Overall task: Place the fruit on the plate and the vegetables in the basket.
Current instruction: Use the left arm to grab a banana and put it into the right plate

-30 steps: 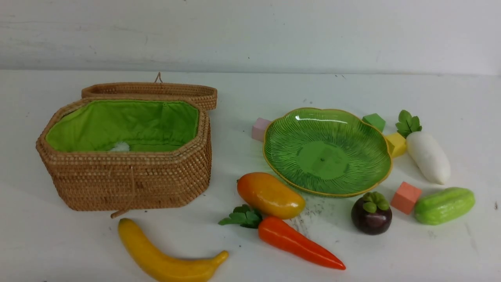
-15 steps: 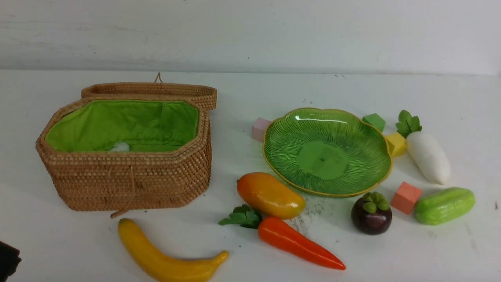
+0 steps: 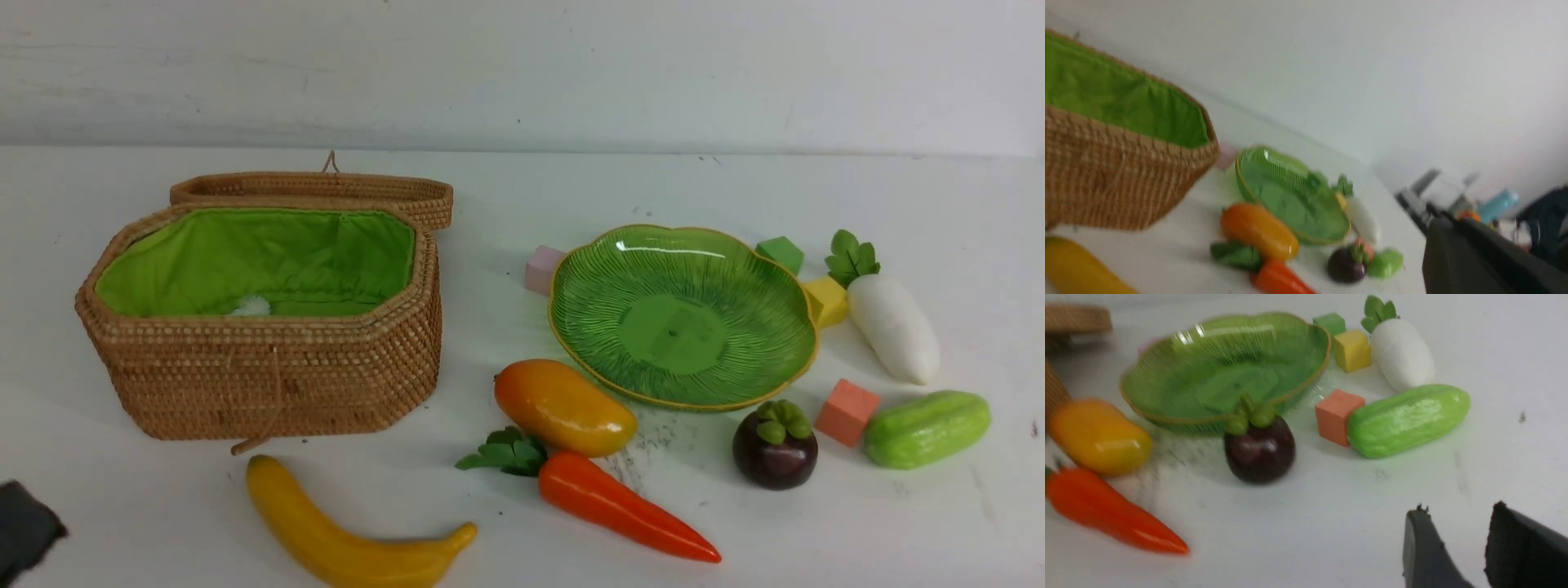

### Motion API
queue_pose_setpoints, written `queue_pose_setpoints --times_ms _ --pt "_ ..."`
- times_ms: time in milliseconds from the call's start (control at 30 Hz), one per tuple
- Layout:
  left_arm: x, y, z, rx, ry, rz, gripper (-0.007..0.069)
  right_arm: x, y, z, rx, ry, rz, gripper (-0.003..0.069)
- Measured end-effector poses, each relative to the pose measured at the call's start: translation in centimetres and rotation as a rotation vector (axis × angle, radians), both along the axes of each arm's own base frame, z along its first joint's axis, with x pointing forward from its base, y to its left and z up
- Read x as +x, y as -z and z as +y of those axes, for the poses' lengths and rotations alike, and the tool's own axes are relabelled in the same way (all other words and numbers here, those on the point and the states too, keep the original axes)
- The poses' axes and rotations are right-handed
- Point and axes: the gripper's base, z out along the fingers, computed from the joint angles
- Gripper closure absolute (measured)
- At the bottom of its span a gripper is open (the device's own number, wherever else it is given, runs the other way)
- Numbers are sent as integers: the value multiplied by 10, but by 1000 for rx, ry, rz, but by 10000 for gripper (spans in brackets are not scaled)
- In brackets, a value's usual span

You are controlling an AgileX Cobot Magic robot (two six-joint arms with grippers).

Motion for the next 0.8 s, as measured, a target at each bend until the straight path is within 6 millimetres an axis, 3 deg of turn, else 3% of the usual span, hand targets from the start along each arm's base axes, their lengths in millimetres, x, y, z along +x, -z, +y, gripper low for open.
queue_pose_setpoints --times_ms 167,300,400,500,567,600,633,800 --pt "27 -7 -15 153 145 300 638 1 -18 1 360 19 -162 419" --pt "57 -4 -18 184 142 427 638 1 -26 -1 468 24 -239 422" --pt "75 -1 -19 226 136 444 638 -1 -34 2 513 6 -170 431" --pt "85 -3 -22 345 195 417 638 -9 -68 7 444 -63 -70 442" --pt "88 -6 -24 389 233 418 638 -11 -79 9 381 -103 3 447" --pt "92 -10 -26 436 273 418 638 -18 -109 13 252 -194 86 455" --pt "94 -12 -27 455 294 425 638 -19 -112 14 210 -225 134 457" --pt "109 -22 -35 609 421 468 638 -36 -165 24 -53 -527 372 461"
